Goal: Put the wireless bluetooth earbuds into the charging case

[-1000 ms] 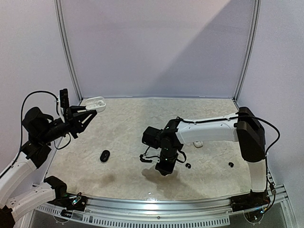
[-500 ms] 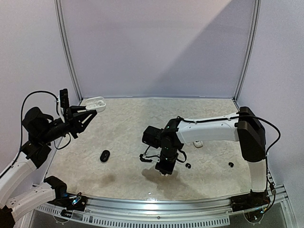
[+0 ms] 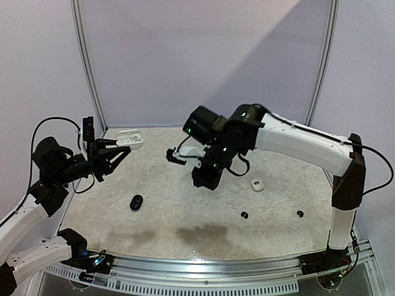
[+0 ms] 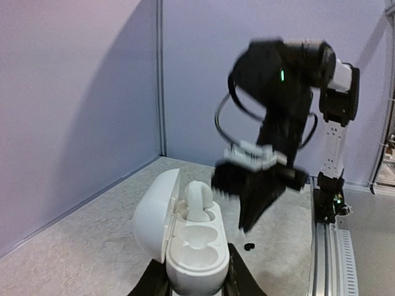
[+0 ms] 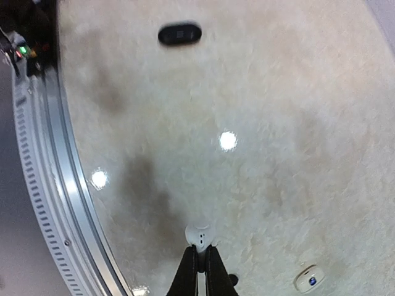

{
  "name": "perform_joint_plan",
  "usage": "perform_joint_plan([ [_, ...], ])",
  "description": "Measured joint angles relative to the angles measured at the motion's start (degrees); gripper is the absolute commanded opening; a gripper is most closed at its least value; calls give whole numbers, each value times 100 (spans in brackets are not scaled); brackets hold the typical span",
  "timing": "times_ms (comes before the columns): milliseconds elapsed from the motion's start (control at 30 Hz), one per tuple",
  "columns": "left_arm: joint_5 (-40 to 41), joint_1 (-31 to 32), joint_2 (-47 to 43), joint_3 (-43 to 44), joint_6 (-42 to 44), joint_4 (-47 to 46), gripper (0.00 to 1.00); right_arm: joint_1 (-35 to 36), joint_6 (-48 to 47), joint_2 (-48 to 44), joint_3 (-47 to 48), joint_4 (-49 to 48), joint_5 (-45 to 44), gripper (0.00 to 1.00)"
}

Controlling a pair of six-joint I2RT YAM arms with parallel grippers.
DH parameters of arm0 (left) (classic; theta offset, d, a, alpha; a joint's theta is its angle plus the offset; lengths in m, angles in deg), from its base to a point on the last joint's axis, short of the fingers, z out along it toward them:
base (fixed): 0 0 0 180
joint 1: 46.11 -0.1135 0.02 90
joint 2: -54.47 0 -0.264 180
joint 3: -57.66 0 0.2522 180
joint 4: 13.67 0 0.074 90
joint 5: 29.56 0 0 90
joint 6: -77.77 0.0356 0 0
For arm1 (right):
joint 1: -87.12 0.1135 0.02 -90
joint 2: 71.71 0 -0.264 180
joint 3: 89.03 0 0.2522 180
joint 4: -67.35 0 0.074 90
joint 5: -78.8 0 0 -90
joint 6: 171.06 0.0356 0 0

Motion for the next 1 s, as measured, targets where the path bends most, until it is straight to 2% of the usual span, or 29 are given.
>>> perform_joint_plan([
  [233, -461, 695, 315, 249, 470, 131, 0, 138, -98, -715, 1412, 83, -59, 0],
  [433, -684, 1193, 610, 433, 782, 256, 0, 612, -203, -1003, 1777, -302, -9, 0],
  [700, -708, 1659, 1016, 649, 1213, 400, 0, 1237, -551, -649, 2376, -520, -44, 0],
  [1000, -494, 2026, 1274, 885, 1770, 730, 0, 1390, -831, -205, 2417, -332, -138, 0],
])
